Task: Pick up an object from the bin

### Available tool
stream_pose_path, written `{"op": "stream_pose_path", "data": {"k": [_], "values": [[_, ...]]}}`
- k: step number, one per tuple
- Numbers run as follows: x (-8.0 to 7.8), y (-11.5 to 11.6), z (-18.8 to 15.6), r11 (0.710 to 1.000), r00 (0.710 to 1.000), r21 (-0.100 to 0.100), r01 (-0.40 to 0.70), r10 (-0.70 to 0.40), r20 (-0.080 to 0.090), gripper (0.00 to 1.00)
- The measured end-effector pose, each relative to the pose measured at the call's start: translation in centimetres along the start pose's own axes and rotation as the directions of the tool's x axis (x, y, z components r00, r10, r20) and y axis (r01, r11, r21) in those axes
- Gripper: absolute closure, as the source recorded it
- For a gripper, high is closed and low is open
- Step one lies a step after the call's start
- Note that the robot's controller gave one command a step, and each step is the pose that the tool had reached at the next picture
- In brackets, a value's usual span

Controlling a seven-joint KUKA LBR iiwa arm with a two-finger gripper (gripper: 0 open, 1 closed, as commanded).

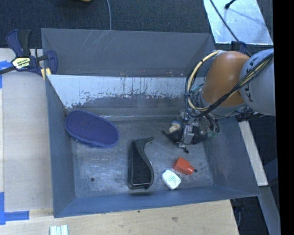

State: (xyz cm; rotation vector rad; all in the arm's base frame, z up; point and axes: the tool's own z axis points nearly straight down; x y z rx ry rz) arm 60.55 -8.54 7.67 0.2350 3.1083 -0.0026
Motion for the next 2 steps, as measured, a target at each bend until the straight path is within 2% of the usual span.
{"op": "stream_pose_path", "data": {"k": [1, 2], "values": [[-0.2, 0.0, -3.2, 1.000, 1.000, 0.000, 0.002, -0.002, -0.018, 1.00], [-0.7, 0.0, -9.8, 1.000, 1.000, 0.000, 0.003, -0.003, -0.013, 1.00]]}}
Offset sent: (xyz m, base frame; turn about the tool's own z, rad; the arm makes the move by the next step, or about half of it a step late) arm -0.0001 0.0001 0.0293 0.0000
